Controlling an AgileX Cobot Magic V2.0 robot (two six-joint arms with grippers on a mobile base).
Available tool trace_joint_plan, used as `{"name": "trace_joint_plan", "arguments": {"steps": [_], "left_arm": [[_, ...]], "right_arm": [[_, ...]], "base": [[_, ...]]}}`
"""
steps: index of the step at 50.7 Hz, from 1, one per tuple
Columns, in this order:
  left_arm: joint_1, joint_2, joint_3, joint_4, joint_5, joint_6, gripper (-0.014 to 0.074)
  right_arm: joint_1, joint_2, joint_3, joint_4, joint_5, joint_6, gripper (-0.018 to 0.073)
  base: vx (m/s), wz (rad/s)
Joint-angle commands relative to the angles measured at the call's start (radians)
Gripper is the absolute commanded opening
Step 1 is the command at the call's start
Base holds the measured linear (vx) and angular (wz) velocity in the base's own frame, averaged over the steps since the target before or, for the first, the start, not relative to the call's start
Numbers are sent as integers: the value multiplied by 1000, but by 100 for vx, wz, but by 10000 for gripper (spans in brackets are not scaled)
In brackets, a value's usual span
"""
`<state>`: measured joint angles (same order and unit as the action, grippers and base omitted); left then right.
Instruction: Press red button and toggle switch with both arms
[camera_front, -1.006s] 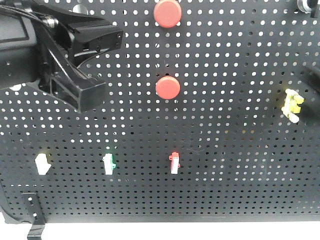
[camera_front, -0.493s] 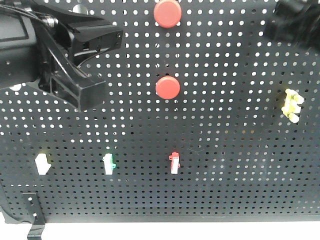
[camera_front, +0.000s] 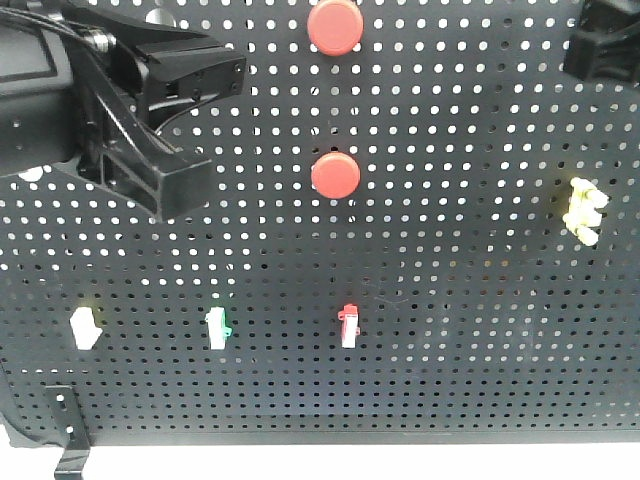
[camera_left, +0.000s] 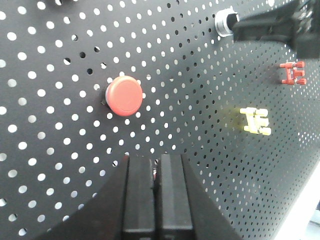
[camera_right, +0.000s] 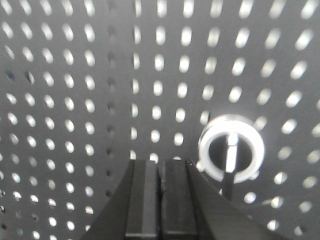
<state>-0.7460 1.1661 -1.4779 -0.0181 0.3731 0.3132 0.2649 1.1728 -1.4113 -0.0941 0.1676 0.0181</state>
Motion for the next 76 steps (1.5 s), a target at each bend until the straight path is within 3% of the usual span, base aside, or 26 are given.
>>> {"name": "trace_joint_plan", "arguments": {"steps": [1,26,41,55,76], "left_arm": [[-2,-18,-24,-3,-94,-11,1],[-2,-18,-24,-2,-94,-11,1],[-2,-18,-24,5,-93,-11,1],[-2,-18,-24,12,-101,-10,1],[-2,-18,-24,26,-101,-10,1]], "right_arm": [[0,-20,-32,-13,-71,-8,0],[-2,18,-32,-90,-96,-10,0],[-71,18,-32,-79,-101,0,0],[-75,18,-32,-86,-101,7,0],[-180,-10,-32,-116,-61,3,0]], "base": [[0,0],[0,0],[0,0],[0,0],[0,0]]}}
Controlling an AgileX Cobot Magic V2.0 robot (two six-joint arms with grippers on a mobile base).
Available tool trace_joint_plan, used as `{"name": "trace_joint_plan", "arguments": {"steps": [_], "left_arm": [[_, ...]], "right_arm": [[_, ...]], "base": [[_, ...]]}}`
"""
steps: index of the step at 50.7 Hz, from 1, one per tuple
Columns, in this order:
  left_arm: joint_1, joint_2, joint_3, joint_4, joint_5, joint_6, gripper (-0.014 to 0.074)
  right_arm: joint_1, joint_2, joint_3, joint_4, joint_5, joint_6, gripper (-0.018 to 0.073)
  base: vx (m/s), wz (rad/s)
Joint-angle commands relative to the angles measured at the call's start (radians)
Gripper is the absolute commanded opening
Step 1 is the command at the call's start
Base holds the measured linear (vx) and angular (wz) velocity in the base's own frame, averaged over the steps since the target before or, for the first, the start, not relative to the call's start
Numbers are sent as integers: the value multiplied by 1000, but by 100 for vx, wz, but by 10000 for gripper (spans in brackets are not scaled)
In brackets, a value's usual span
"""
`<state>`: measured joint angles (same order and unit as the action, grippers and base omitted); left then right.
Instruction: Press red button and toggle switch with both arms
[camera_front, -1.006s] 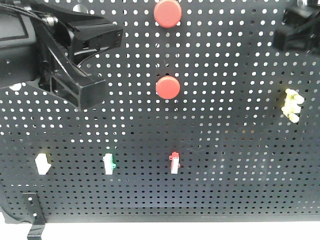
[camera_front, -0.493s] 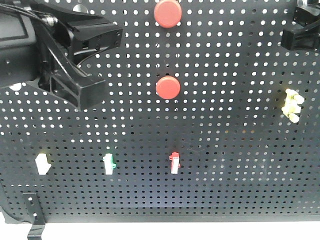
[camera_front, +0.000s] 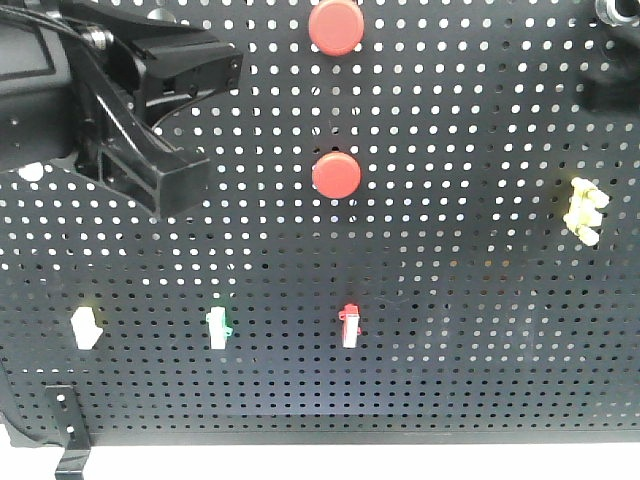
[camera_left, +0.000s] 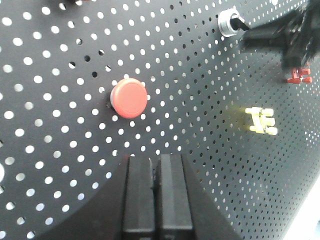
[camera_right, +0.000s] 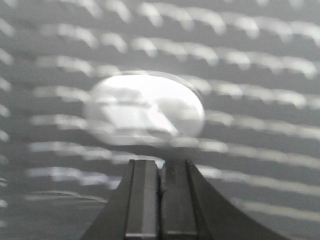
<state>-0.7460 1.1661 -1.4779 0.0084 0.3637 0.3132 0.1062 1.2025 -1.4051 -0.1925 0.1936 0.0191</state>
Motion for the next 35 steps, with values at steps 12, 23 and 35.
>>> {"name": "trace_joint_plan", "arguments": {"steps": [12,23,35], "left_arm": [[-2,-18,-24,-2,-91,-12,1],[54,-18,-24,2,-9,-103,1],[189,-40,44,6,47,-264,1]], "right_arm": [[-20,-93,-39,-22,-21,2,0],[-20,-172,-20,-21,155,2,0],[-20,-308,99,-9,232,8,0]], "base": [[0,0],[0,0],[0,0]]}}
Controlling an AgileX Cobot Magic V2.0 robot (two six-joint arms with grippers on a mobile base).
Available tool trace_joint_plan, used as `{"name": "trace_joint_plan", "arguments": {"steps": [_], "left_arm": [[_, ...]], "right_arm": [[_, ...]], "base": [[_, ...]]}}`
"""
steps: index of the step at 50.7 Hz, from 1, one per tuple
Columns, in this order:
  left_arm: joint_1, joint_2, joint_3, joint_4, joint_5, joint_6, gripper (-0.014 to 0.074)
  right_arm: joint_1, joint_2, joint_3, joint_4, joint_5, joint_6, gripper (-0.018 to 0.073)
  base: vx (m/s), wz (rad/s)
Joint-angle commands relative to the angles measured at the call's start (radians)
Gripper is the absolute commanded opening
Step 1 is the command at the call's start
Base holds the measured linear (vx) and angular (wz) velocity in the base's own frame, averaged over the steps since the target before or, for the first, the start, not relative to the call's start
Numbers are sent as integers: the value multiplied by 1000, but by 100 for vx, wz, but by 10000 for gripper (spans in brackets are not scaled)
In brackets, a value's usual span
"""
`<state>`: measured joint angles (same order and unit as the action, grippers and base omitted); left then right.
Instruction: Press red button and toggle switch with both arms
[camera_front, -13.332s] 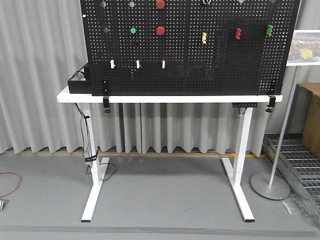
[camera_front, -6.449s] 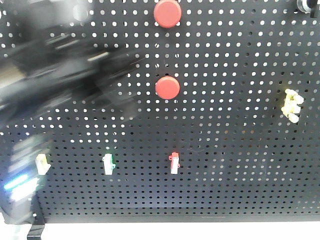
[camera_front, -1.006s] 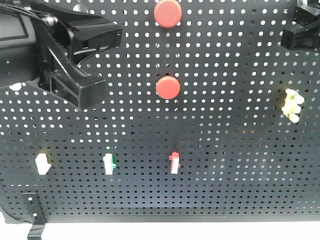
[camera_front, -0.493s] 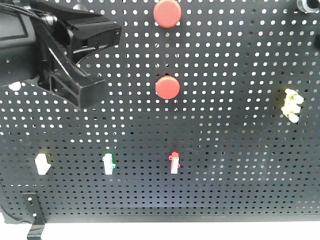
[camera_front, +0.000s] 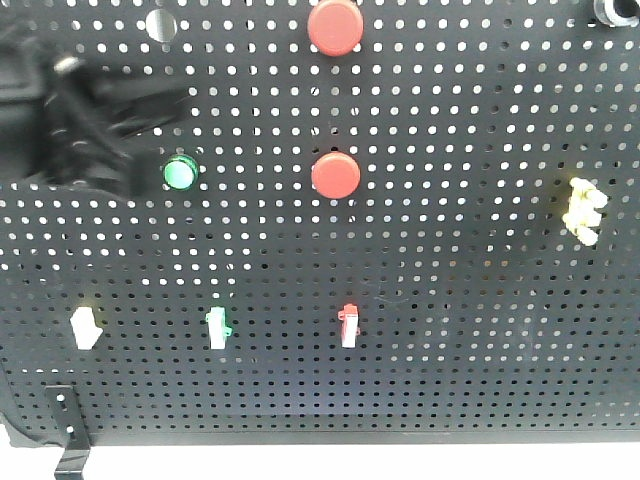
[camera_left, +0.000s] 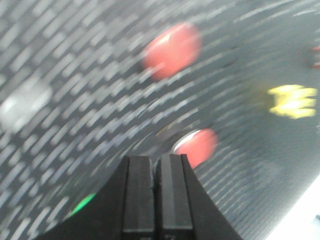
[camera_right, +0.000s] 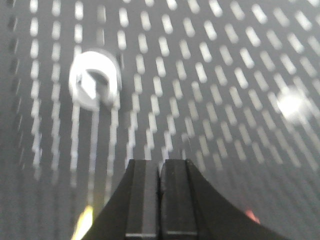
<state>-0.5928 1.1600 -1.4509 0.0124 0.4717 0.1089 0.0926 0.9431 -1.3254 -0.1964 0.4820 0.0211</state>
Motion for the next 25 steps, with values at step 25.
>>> {"name": "trace_joint_plan", "arguments": {"steps": [25], "left_arm": [[145,-454,723,2,-347,-144,1]], "right_arm": [[-6,-414,383,24,-71,20,0]], "base": [[0,0]]}}
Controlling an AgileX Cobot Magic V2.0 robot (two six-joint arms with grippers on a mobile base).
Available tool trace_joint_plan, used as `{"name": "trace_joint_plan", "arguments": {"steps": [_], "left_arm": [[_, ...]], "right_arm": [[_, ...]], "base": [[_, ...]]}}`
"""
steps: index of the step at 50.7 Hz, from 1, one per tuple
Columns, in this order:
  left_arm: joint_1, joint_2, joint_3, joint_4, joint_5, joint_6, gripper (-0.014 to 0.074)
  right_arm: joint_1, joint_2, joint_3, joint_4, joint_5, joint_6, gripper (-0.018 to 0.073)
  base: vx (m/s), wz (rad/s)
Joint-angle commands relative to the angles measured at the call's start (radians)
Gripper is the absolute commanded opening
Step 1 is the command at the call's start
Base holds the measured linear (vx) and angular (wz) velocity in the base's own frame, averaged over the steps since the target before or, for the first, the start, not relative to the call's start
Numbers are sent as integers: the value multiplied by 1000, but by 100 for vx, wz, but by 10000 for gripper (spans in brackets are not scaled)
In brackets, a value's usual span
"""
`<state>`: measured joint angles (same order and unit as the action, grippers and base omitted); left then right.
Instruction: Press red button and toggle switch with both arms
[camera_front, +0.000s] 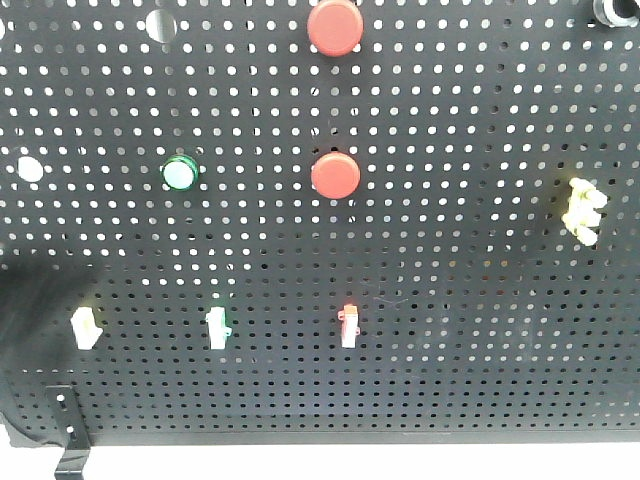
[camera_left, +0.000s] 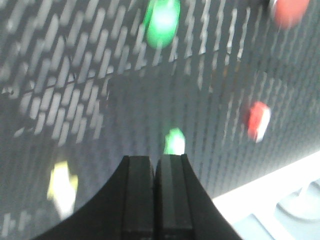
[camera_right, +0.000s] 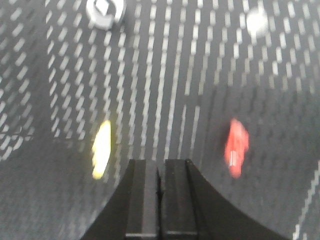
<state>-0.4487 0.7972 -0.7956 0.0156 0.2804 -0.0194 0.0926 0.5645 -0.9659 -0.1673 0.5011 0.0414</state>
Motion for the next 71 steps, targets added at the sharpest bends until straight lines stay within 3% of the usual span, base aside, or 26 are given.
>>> {"name": "trace_joint_plan", "arguments": {"steps": [1,12,26,44,47,50,60,65,71], "left_arm": [[1,-110,92,-2,-168,-17,1],[1,-217,210,-3,-187,-23,1],[1,-219,213,-16,-85,-26,1],[1,-219,212,-8,-84,-19,1],[5,-223,212,26,-84,6,1],[40,-243,221,87,-80,35,1],[267,-364,410,57,-122,7,1],[307,-458,545,60,-147,8,1],[312,-588,716,58,-232,2,1]], "right_arm": [[-6,-46,35,-5,-92,-1,0],[-6,-96,117,-5,-48,-1,0],[-6,-95,136,12,-2,3,0],[-6,-95,136,11,0,3,0],[-6,-95,136,11,0,3,0],[-6,-95,136,11,0,3,0],[-6,-95,136,11,0,3,0],[-6,-95,136,11,0,3,0],[-6,-95,136,11,0,3,0]], "base": [[0,0],[0,0],[0,0],[0,0],[0,0],[0,0],[0,0],[0,0],[0,0]]}}
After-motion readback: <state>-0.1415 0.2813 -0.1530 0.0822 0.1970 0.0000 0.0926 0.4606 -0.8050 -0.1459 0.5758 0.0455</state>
